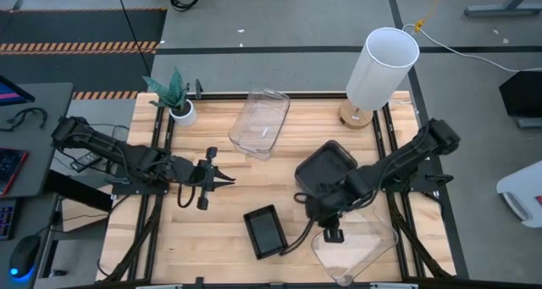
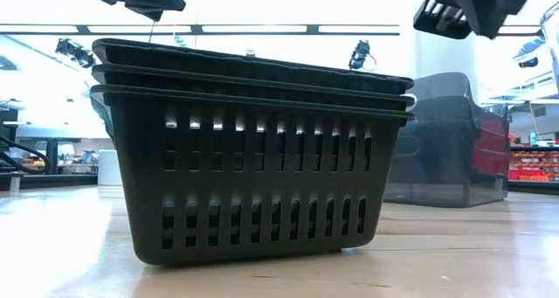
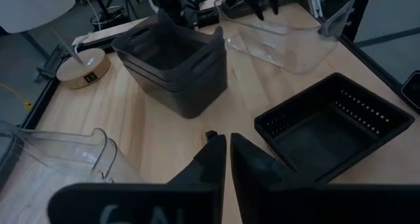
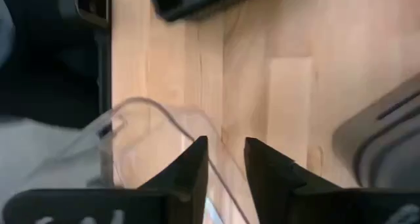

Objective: Stack baskets by color
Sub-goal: Stack the bottom transparent bin on the top of the top transparent bin

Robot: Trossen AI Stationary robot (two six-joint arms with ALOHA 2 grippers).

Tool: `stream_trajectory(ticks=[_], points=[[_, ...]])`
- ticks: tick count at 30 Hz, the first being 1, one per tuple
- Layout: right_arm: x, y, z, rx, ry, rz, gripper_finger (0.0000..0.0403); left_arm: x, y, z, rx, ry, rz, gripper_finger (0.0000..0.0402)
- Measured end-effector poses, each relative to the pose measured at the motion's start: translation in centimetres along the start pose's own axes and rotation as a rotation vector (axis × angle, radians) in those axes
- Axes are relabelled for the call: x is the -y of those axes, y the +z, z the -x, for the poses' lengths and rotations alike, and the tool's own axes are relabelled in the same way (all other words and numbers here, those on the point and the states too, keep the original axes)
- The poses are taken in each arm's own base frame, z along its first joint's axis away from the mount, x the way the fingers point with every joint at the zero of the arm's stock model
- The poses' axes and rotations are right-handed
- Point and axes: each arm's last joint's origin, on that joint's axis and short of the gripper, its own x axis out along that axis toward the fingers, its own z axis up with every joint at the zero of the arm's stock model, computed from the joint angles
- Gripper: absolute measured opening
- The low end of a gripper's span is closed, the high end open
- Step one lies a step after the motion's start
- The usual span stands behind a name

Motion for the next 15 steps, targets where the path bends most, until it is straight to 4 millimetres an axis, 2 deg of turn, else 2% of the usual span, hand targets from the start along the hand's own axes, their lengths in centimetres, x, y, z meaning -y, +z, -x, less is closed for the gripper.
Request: stream_trajectory(ticks=[6, 15], points=[[-1.7, 0.5, -2.3, -0.138, -0.035, 0.122, 0.0129, 0.0, 0.0, 0.0, -0.003, 0.000, 0.000, 0.0036], [-2.3, -0.8, -5.6, -0.289, -0.113, 0.218, 0.0129, 0.0, -0.1, 0.0, -0.010, -0.001, -0.002, 0.0028]])
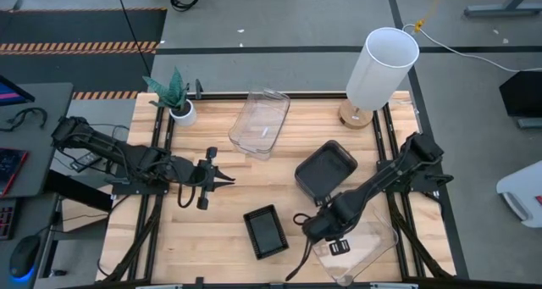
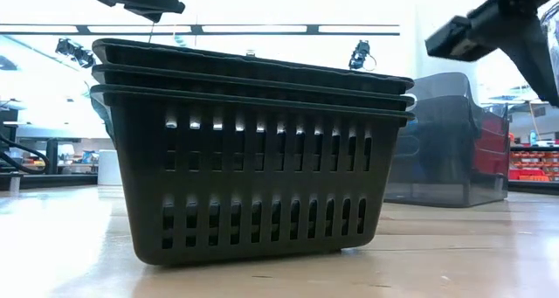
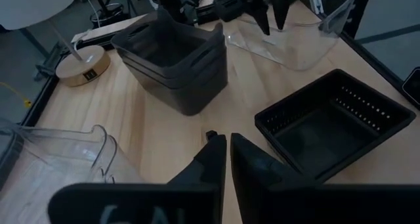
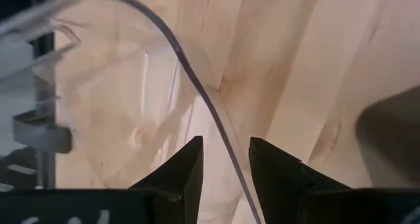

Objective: Stack baskets by color
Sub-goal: Stack the bottom transparent bin on the top of the top transparent bin

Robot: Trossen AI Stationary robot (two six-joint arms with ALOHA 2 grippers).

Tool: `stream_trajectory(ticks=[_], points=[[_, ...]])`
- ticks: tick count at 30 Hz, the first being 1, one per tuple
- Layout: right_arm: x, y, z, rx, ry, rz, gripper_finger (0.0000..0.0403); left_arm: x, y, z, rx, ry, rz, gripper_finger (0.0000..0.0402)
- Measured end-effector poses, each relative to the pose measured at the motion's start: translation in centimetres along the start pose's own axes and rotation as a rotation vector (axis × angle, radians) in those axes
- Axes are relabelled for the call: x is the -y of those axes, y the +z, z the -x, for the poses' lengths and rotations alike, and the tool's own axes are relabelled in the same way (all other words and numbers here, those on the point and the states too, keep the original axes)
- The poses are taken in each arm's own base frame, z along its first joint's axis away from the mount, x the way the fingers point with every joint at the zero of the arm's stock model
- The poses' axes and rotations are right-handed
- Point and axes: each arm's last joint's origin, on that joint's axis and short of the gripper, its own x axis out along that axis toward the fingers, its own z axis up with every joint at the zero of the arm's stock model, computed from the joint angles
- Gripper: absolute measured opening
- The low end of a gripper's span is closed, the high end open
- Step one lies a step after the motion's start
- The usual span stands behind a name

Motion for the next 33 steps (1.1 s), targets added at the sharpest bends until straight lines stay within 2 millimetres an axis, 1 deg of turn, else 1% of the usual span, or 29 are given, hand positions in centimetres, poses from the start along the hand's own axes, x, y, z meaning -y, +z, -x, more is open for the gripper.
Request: stream_trajectory(ticks=[6, 10, 13, 15, 17, 22, 25, 28, 33], points=[[0.1, 0.3, -2.0, -0.066, -0.046, 0.044, 0.0128, 0.0, 0.0, 0.0, -0.001, 0.000, 0.000, 0.0035], [0.2, 0.3, -2.6, -0.091, -0.084, 0.074, 0.0127, 0.0, 0.0, 0.0, -0.002, 0.000, 0.000, 0.0034], [0.3, 0.3, -2.5, -0.087, -0.098, 0.087, 0.0117, 0.0, -0.1, 0.0, -0.013, -0.001, -0.004, 0.0029], [0.3, 0.3, -2.5, -0.088, -0.095, 0.089, 0.0102, 0.0, -0.2, 0.0, -0.023, -0.002, -0.007, 0.0027], [0.3, 0.3, -2.5, -0.089, -0.089, 0.090, 0.0081, 0.0, -0.4, 0.0, -0.036, -0.003, -0.009, 0.0025], [0.1, 0.1, -2.5, -0.101, -0.079, 0.104, 0.0014, 0.0, -0.4, 0.0, -0.036, -0.004, -0.010, 0.0030], [-0.1, -0.2, -2.2, -0.127, -0.112, 0.096, 0.0011, 0.0, -0.3, 0.0, -0.036, -0.004, -0.010, 0.0034], [-0.5, -0.1, -1.2, -0.119, -0.174, 0.119, 0.0008, 0.0, -0.3, 0.0, -0.036, -0.004, -0.010, 0.0033], [-0.7, 0.3, -0.7, -0.093, -0.181, 0.121, 0.0006, 0.0, -0.3, 0.0, -0.035, -0.004, -0.010, 0.0025]])
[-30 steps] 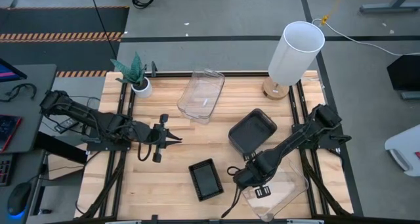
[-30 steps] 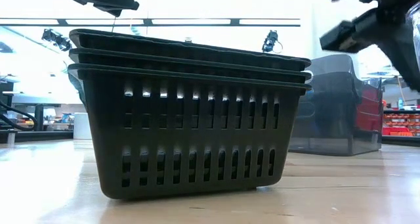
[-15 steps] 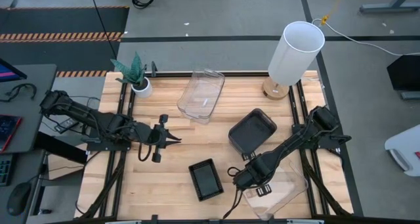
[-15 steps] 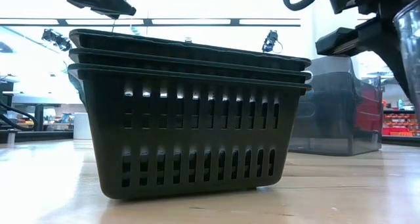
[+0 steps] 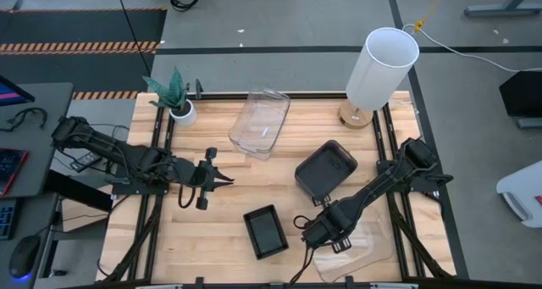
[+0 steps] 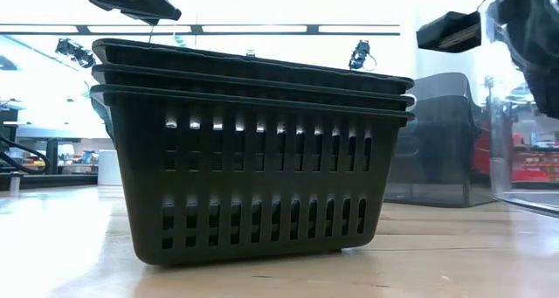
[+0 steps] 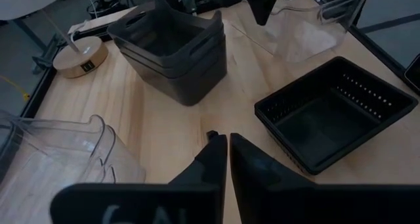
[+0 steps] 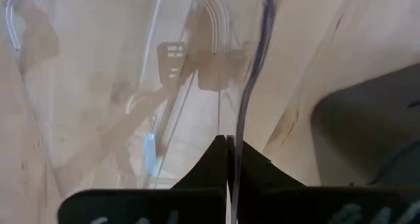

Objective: Stack baskets by color
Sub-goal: Stack the bottom transparent bin on the top of the top transparent bin

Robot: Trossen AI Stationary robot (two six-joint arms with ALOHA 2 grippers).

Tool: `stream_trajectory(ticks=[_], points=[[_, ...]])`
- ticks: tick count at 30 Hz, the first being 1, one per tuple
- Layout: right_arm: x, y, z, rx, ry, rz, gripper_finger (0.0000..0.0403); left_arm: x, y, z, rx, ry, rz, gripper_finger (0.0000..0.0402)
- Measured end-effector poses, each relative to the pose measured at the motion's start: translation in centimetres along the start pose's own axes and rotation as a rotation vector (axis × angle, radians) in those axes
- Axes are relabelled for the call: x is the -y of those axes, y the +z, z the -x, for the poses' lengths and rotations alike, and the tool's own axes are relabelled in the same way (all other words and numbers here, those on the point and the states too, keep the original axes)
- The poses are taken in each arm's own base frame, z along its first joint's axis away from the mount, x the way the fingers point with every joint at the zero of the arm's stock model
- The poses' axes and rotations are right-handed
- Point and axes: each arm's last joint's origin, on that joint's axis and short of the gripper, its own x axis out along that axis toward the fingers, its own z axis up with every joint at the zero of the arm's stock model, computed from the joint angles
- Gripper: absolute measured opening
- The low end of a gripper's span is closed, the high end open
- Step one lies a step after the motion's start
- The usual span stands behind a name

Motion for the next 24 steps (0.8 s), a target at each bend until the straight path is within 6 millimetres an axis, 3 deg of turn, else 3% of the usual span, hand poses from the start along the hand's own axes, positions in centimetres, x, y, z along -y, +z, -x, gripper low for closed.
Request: stream_trajectory(ticks=[15, 24], points=[[0.2, -0.6, 0.9, -0.008, 0.027, -0.029, 0.0002, 0.3, 0.0, 0.1, 0.000, -0.014, 0.050, 0.0031], [2.0, -0.5, 1.7, -0.010, 0.077, -0.352, 0.0004, 0.3, -0.1, 0.1, -0.012, -0.015, 0.124, 0.0045]])
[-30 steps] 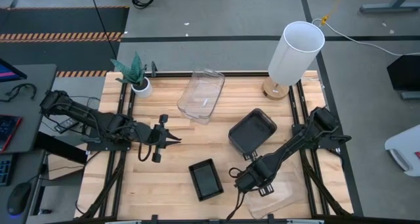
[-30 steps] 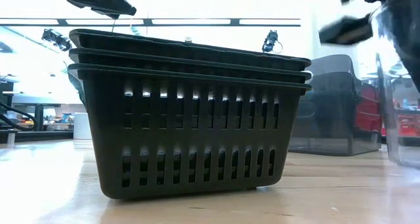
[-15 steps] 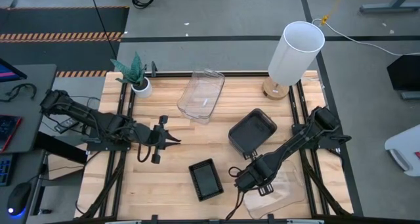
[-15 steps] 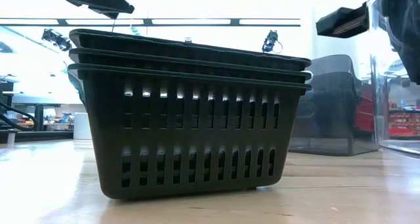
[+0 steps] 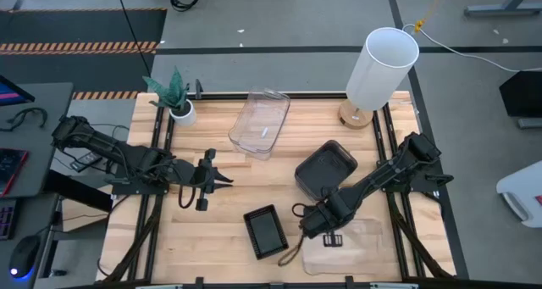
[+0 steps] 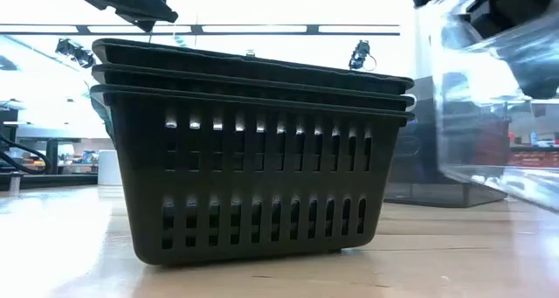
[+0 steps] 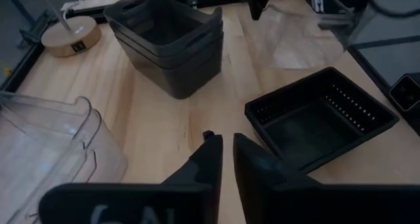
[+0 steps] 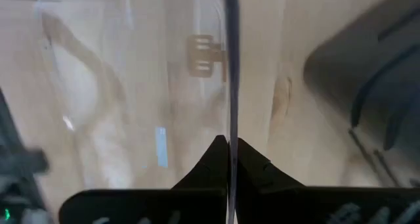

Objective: Stack baskets by color
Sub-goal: Stack the bottom transparent bin on the top of the top transparent bin

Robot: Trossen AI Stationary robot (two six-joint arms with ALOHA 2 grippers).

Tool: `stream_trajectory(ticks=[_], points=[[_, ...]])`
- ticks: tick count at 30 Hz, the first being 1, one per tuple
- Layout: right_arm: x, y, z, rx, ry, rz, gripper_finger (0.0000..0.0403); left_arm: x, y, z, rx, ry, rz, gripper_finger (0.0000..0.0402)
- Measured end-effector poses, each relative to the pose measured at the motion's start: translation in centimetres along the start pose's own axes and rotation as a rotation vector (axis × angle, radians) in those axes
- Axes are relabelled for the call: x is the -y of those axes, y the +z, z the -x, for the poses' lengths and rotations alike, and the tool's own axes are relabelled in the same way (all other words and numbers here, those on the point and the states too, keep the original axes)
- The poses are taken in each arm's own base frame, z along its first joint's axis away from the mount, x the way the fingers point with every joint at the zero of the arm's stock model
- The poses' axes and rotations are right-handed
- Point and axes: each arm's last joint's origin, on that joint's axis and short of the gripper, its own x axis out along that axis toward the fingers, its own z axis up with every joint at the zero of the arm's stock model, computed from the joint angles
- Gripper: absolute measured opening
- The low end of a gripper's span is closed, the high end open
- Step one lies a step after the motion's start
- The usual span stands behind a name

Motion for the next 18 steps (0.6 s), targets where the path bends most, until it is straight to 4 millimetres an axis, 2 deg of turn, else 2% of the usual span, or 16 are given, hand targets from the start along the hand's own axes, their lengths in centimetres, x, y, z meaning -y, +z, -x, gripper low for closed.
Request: stream_trajectory(ticks=[7, 13, 18], points=[[1.1, 1.2, 0.1, -0.002, 0.080, -0.352, 0.0005, 0.0, 0.0, 0.0, -0.003, -0.003, 0.046, 0.0071], [2.1, 2.1, 0.1, 0.052, 0.070, -0.519, 0.0007, 0.4, 0.0, 0.0, -0.012, -0.129, 0.046, 0.0080], [3.1, 3.5, 0.3, 0.167, 0.080, -0.591, 0.0007, 0.7, -0.1, 0.1, -0.021, -0.158, 0.038, 0.0076]])
